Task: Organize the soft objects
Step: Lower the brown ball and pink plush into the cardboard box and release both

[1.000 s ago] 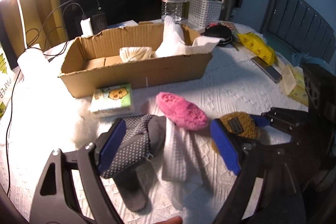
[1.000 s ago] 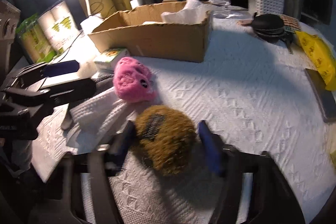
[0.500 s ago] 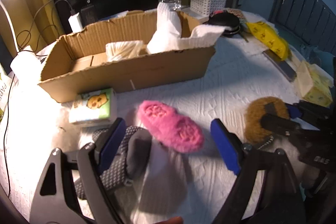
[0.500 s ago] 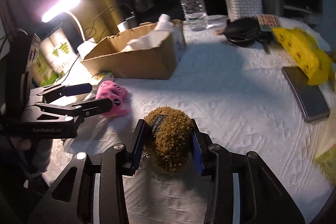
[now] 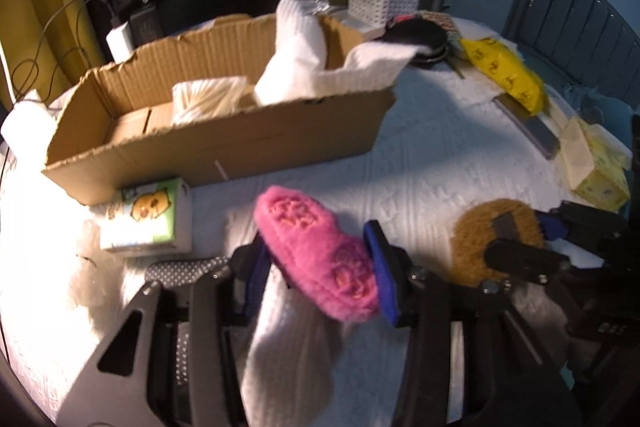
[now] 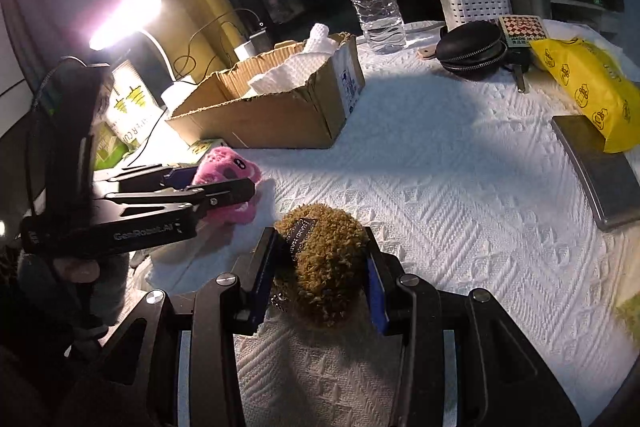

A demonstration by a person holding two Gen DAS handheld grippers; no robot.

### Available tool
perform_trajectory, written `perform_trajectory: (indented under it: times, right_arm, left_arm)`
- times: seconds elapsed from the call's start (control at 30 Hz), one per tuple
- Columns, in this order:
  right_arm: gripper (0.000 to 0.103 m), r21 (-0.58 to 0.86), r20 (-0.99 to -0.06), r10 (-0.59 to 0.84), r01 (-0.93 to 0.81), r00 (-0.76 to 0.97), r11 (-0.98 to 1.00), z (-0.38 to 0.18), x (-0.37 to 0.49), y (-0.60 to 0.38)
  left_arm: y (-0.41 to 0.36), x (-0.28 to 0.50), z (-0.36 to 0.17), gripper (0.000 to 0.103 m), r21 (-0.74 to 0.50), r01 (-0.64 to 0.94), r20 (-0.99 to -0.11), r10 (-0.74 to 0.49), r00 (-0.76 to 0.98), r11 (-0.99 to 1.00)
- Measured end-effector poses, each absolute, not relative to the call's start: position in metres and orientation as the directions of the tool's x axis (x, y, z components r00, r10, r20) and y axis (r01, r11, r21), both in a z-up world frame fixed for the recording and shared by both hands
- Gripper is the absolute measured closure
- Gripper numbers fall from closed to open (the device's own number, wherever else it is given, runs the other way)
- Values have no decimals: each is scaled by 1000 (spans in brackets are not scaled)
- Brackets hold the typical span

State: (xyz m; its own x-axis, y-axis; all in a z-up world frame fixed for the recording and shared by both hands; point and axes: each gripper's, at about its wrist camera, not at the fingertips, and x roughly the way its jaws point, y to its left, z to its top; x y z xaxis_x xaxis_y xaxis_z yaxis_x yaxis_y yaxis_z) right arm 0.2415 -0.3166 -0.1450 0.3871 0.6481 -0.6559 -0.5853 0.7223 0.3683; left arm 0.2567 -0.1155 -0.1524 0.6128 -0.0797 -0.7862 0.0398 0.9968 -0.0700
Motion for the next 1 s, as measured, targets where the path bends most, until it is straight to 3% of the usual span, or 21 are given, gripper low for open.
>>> perform_trajectory:
  times: [1.0]
  right_arm:
    - [61, 237, -636, 614, -639, 468, 732, -80, 214, -243]
  left_arm:
    - [-17, 186, -73, 57, -158, 21, -612, -114, 783, 987]
